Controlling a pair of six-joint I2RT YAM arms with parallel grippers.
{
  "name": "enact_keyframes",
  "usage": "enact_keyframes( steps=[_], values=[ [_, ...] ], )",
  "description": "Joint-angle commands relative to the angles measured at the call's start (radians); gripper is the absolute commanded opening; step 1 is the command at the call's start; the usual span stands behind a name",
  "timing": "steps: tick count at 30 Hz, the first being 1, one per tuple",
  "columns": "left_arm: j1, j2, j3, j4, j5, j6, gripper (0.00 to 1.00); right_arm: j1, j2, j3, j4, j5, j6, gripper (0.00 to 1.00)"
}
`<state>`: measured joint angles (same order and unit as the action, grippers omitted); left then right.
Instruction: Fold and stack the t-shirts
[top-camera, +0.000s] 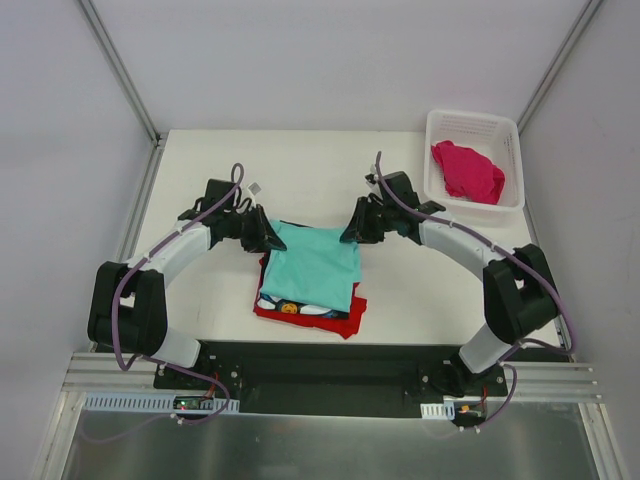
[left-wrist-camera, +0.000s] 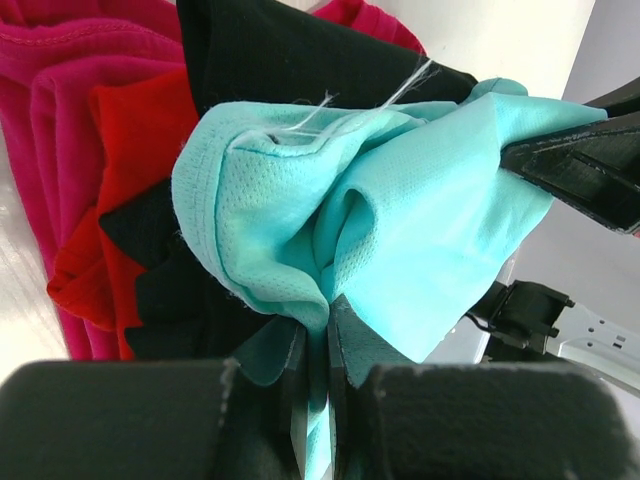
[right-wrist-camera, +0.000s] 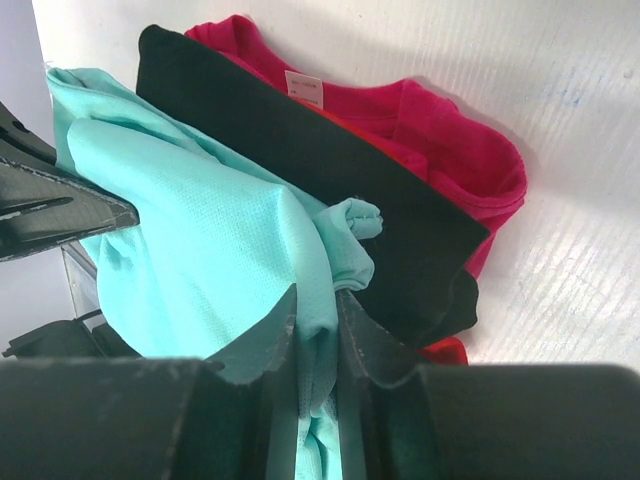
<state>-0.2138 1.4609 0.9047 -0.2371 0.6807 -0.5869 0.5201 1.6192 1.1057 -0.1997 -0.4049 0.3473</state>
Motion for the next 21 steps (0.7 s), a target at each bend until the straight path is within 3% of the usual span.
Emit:
enact_keyframes(
  steps=[1, 8, 9, 12, 14, 15, 17, 18, 21],
  values=[
    [0.019, -0.023, 0.008, 0.016, 0.022, 0.025, 0.00, -0.008, 0.013, 0.051, -0.006, -0.003, -0.022, 0.19],
    [0.027, -0.011, 0.010, 0.016, 0.036, 0.027, 0.00, -0.008, 0.036, 0.062, -0.004, -0.018, -0.022, 0.20],
    [0.027, -0.011, 0.008, 0.016, 0.036, 0.022, 0.01, -0.002, 0.039, 0.062, -0.004, -0.023, -0.022, 0.26],
    [0.027, -0.019, 0.003, 0.016, 0.034, 0.022, 0.07, 0.000, 0.028, 0.052, 0.000, -0.008, -0.021, 0.26],
    [0.027, -0.023, -0.003, 0.016, 0.031, 0.022, 0.19, 0.000, 0.024, 0.052, -0.007, -0.003, -0.024, 0.31],
    [0.027, -0.027, -0.006, 0.016, 0.031, 0.024, 0.21, 0.000, 0.024, 0.054, -0.012, 0.003, -0.025, 0.41],
    [0.028, -0.027, -0.012, 0.015, 0.029, 0.025, 0.26, 0.001, 0.022, 0.052, -0.018, 0.008, -0.031, 0.42],
    [0.028, -0.031, -0.013, 0.012, 0.029, 0.024, 0.29, 0.000, 0.022, 0.051, -0.021, 0.017, -0.031, 0.49],
    [0.031, -0.043, -0.015, -0.001, 0.016, 0.027, 0.44, 0.001, 0.018, 0.055, -0.041, 0.034, -0.048, 0.55]
  ],
)
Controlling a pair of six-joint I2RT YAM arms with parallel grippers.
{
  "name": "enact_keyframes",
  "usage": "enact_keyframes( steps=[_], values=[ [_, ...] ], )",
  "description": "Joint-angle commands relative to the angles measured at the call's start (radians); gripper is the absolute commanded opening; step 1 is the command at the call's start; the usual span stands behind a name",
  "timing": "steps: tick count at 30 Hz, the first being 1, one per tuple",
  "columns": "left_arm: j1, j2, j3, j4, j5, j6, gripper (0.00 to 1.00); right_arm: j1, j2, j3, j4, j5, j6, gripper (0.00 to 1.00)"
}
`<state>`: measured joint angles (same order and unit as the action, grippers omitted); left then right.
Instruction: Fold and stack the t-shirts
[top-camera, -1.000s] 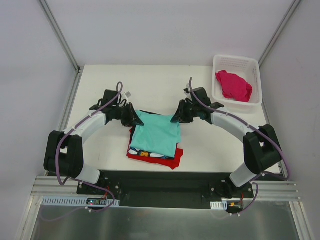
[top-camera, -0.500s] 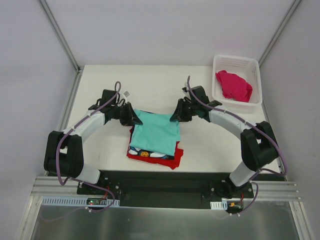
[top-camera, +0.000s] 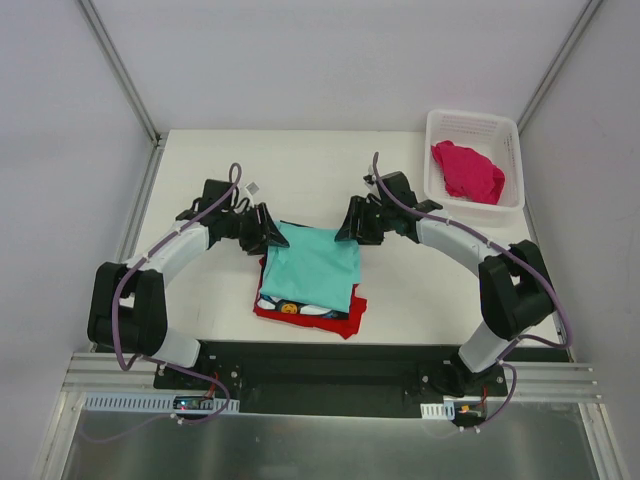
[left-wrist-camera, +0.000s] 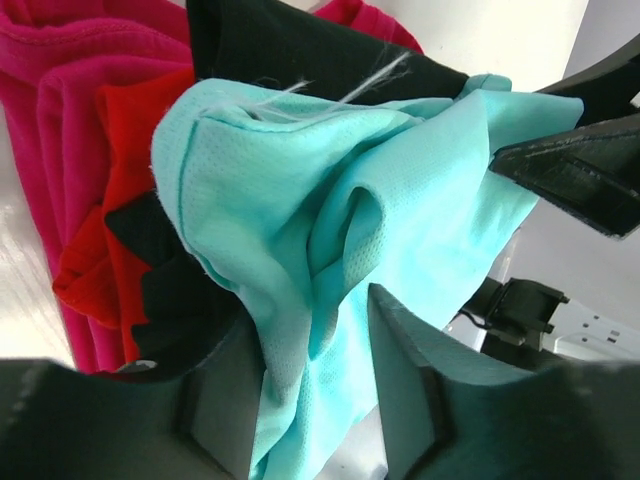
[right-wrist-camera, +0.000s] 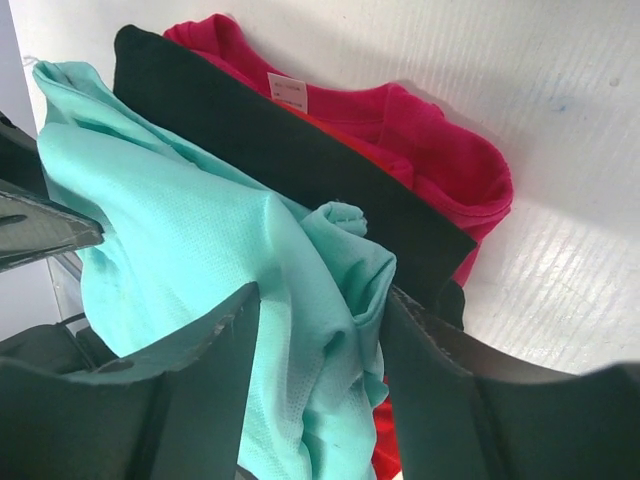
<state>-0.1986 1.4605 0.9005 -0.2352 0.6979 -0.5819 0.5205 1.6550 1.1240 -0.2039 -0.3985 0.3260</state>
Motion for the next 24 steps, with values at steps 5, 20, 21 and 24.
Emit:
enact_keyframes(
  steps=[5, 20, 21, 24],
  values=[
    [0.028, -0.078, 0.017, -0.050, -0.037, 0.048, 0.83, 0.000, -0.032, 0.066, -0.115, 0.088, -0.076, 0.65],
    [0.054, -0.163, 0.244, -0.201, -0.055, 0.082, 0.99, -0.016, -0.193, 0.149, -0.224, 0.184, -0.131, 0.62],
    [0.054, -0.154, 0.239, -0.167, -0.002, 0.076, 0.99, -0.014, -0.198, 0.119, -0.209, 0.172, -0.122, 0.62],
    [0.054, -0.137, 0.201, -0.070, 0.099, 0.047, 0.99, -0.019, -0.201, 0.067, -0.112, 0.109, -0.070, 0.62]
  ],
)
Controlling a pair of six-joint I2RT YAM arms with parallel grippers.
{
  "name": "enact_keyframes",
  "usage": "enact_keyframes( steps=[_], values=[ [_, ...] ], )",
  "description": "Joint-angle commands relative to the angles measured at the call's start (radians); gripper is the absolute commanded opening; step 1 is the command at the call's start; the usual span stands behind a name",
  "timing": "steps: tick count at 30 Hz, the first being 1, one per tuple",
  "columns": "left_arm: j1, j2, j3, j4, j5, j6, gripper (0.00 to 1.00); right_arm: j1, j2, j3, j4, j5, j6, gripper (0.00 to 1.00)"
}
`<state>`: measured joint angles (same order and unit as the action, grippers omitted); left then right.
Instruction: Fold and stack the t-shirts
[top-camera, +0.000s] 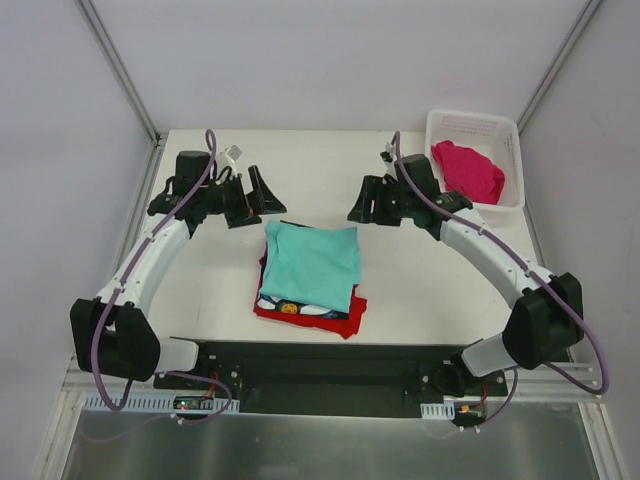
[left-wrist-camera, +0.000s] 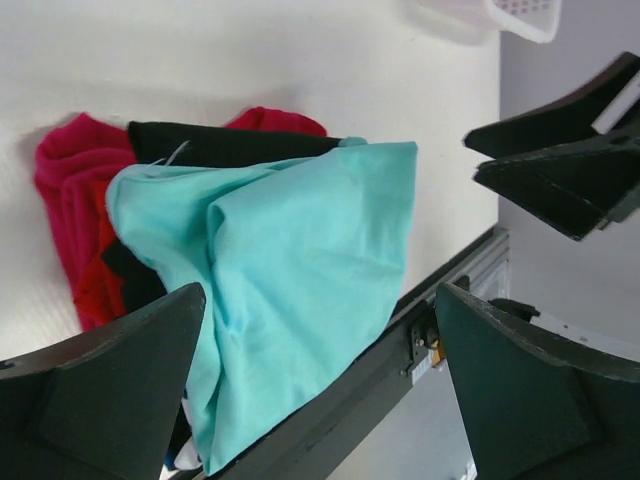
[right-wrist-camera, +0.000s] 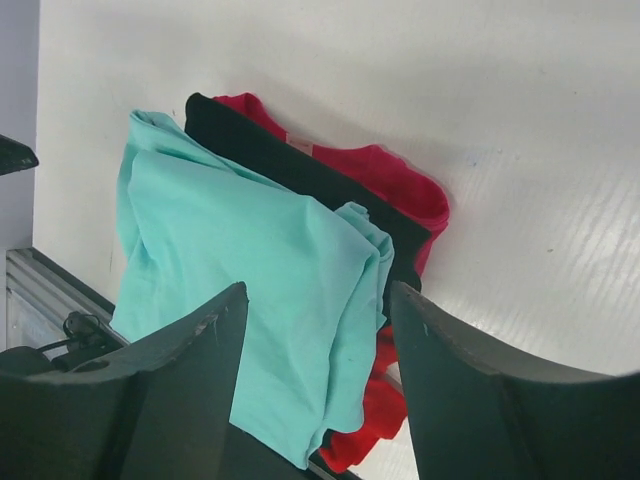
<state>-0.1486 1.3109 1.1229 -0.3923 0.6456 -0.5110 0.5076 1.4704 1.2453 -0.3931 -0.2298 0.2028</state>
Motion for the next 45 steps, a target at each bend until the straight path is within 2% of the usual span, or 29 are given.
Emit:
enact_keyframes(
  steps=[1, 3, 8, 10, 14, 25, 27, 31, 38, 45],
  values=[
    [0.004, 0.019, -0.047, 0.114, 0.176, -0.033, 0.99, -0.007, -0.013, -0.084, 0.130, -0.083, 0.072, 0.62],
    [0.004, 0.040, -0.072, 0.167, 0.210, -0.064, 0.99, -0.012, 0.001, -0.109, 0.178, -0.124, 0.116, 0.62],
    [0.004, 0.112, -0.158, 0.463, 0.354, -0.205, 0.99, -0.029, 0.073, -0.164, 0.361, -0.248, 0.214, 0.62],
    [0.003, 0.132, -0.178, 0.594, 0.393, -0.277, 0.97, -0.029, 0.093, -0.162, 0.388, -0.261, 0.233, 0.61],
    [0.003, 0.181, -0.193, 0.754, 0.453, -0.379, 0.95, -0.030, 0.085, -0.133, 0.387, -0.272, 0.233, 0.61],
    [0.001, 0.188, -0.205, 0.767, 0.450, -0.394, 0.96, -0.026, 0.025, 0.031, 0.016, -0.112, 0.023, 0.64],
    [0.001, 0.182, -0.210, 0.768, 0.450, -0.394, 0.96, -0.027, 0.008, 0.040, -0.010, -0.083, 0.006, 0.64],
    [0.001, 0.171, -0.212, 0.788, 0.460, -0.412, 0.95, -0.043, -0.009, 0.016, 0.074, -0.170, 0.070, 0.63],
    [0.001, 0.185, -0.215, 0.825, 0.477, -0.446, 0.95, -0.044, 0.062, -0.047, 0.273, -0.324, 0.217, 0.63],
    [0.003, 0.205, -0.267, 0.860, 0.479, -0.460, 0.95, -0.043, 0.103, -0.177, 0.420, -0.359, 0.300, 0.63]
  ],
)
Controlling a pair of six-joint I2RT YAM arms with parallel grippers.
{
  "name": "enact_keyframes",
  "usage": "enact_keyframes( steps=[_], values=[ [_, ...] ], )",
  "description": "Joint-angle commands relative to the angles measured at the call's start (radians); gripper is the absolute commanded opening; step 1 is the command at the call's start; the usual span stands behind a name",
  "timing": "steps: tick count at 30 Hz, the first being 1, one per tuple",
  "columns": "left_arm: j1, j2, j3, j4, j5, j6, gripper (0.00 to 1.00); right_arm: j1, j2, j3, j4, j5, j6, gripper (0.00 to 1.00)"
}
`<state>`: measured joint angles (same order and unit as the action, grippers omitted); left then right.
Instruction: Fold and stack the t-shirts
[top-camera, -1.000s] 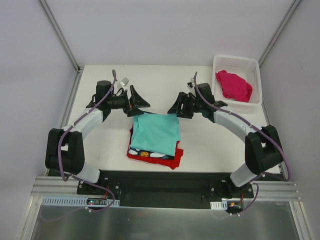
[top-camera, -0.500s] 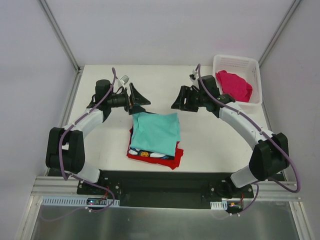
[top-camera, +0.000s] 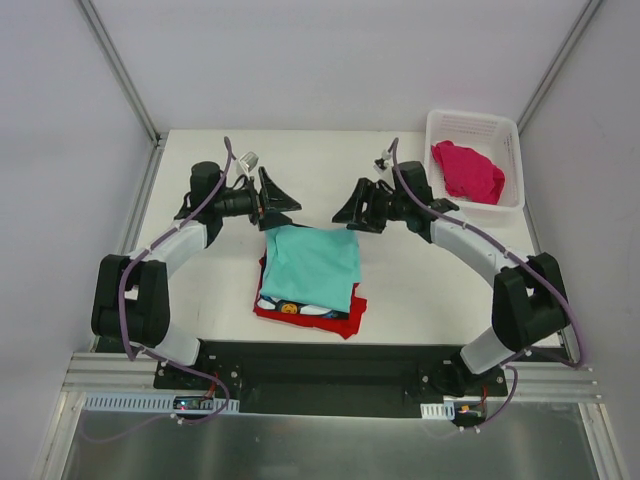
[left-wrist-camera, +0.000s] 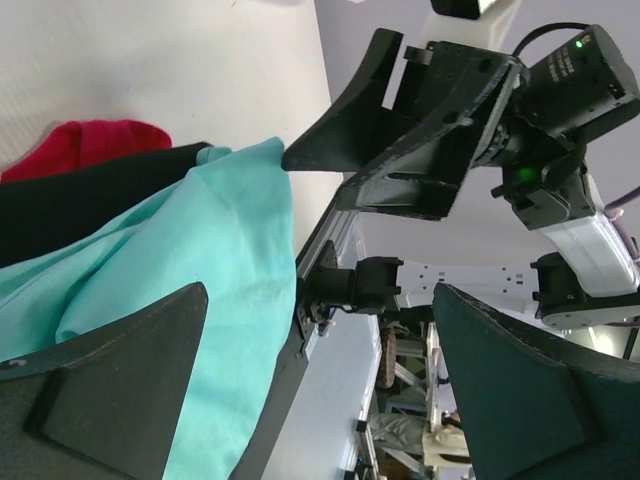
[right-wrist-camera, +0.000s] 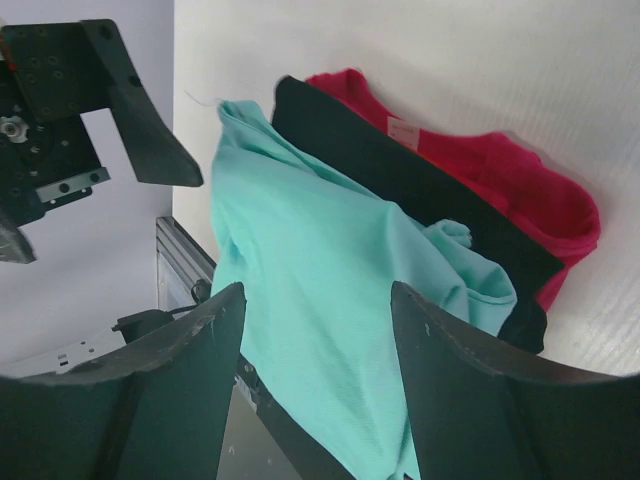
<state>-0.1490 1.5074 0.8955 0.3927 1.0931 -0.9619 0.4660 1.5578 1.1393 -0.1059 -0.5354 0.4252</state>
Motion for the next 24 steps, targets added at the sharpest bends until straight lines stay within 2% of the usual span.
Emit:
enact_keyframes(
  steps=[1, 10, 13, 15, 24],
  values=[
    [0.003, 0.011, -0.046, 0.077, 0.031, -0.012, 0.95, 0.002, 0.019, -0.087, 0.158, -0.052, 0.081, 0.63],
    [0.023, 0.056, -0.115, 0.075, 0.021, 0.018, 0.94, -0.009, 0.079, -0.158, 0.204, -0.046, 0.066, 0.63],
    [0.035, 0.042, -0.104, -0.017, -0.001, 0.101, 0.94, -0.009, 0.071, -0.144, 0.151, -0.022, 0.017, 0.63],
    [0.040, 0.030, -0.075, -0.135, -0.024, 0.158, 0.94, -0.012, 0.070, -0.122, 0.111, -0.011, -0.011, 0.63],
    [0.083, -0.012, -0.069, -0.235, -0.025, 0.249, 0.94, -0.026, 0.079, -0.082, -0.015, 0.032, -0.130, 0.63]
  ],
)
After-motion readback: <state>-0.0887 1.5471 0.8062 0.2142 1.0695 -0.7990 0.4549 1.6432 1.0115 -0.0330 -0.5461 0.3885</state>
